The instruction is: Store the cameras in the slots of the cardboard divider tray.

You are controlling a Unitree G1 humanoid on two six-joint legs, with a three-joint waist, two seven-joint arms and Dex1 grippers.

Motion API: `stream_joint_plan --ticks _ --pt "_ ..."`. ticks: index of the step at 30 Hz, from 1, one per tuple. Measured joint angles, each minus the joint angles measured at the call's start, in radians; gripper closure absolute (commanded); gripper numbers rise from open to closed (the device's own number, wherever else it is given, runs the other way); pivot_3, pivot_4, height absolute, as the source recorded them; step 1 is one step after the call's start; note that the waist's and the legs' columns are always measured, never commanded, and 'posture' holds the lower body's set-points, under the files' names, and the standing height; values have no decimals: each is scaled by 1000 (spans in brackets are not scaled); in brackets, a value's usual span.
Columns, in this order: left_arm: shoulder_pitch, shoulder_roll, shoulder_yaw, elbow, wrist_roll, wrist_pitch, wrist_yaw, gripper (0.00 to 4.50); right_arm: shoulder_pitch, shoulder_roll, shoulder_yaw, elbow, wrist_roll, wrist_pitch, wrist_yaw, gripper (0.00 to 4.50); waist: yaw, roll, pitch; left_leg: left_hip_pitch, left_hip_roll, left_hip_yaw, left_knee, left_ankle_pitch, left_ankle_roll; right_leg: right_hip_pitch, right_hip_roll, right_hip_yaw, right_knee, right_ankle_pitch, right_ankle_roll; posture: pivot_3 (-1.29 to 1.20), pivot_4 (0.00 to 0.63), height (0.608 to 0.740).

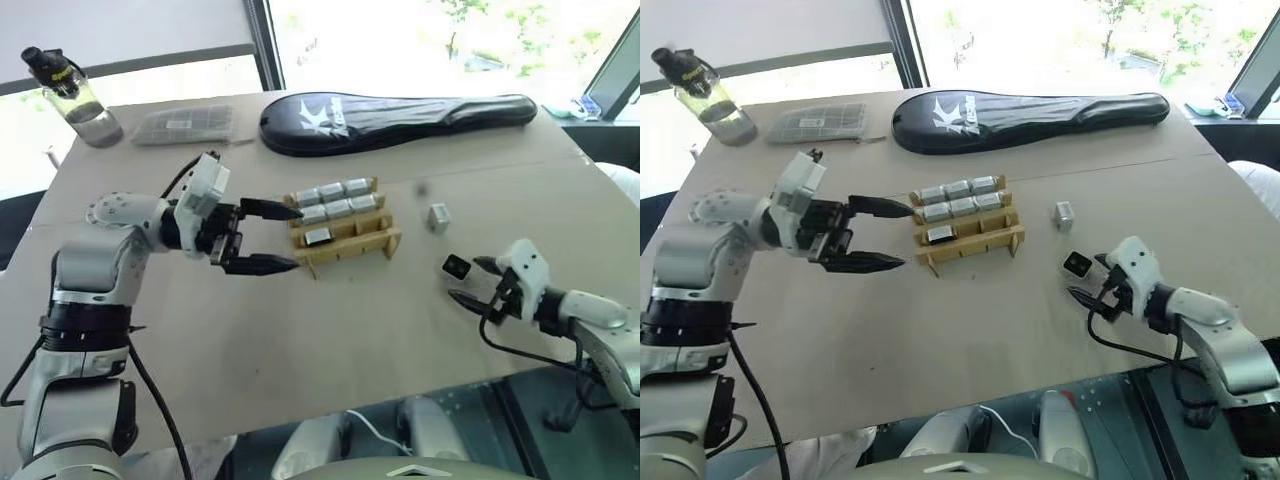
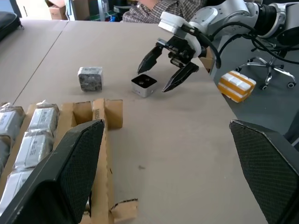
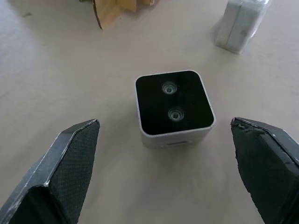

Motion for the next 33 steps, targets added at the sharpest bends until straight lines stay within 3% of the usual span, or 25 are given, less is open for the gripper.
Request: stream_joint_plan --ticks 2,5,9,19,23,29,33 --pt "18 7 6 -16 -5 0 0 53 -22 8 7 39 -11 -17 20 0 0 0 0 0 0 0 0 0 0 0 0 0 0 0 0 0 150 740" --pt "60 29 26 -42 -22 8 2 0 -50 18 14 85 -23 -42 57 803 -2 1 0 0 0 -1 -1 0 0 0 0 0 -1 0 0 0 150 740" --pt "116 87 46 -71 -37 16 -10 0 -56 28 14 107 -32 -76 90 2576 -8 1 1 0 0 0 -2 0 0 -1 0 0 -1 0 0 0 150 740" --pt "112 75 46 -60 -40 18 -2 0 -89 47 16 100 -62 -152 113 2609 -10 2 1 0 0 0 -2 0 0 -1 0 0 -1 0 0 0 150 740" --pt "49 -54 47 -52 -138 125 91 0 -206 36 107 14 -240 -341 98 2609 -12 2 1 0 0 0 -1 0 0 -1 0 -2 0 0 0 0 150 740" --pt "-17 -126 -4 -21 -146 186 146 0 -387 52 260 54 -592 -709 -15 2609 -15 2 1 0 0 0 -1 0 0 -3 1 -3 0 0 0 0 150 740" --pt "-89 -150 -24 6 -155 244 160 0 -496 133 348 81 -737 -858 -76 2609 -17 1 1 0 0 0 0 0 0 -3 1 -3 0 0 0 0 150 740"
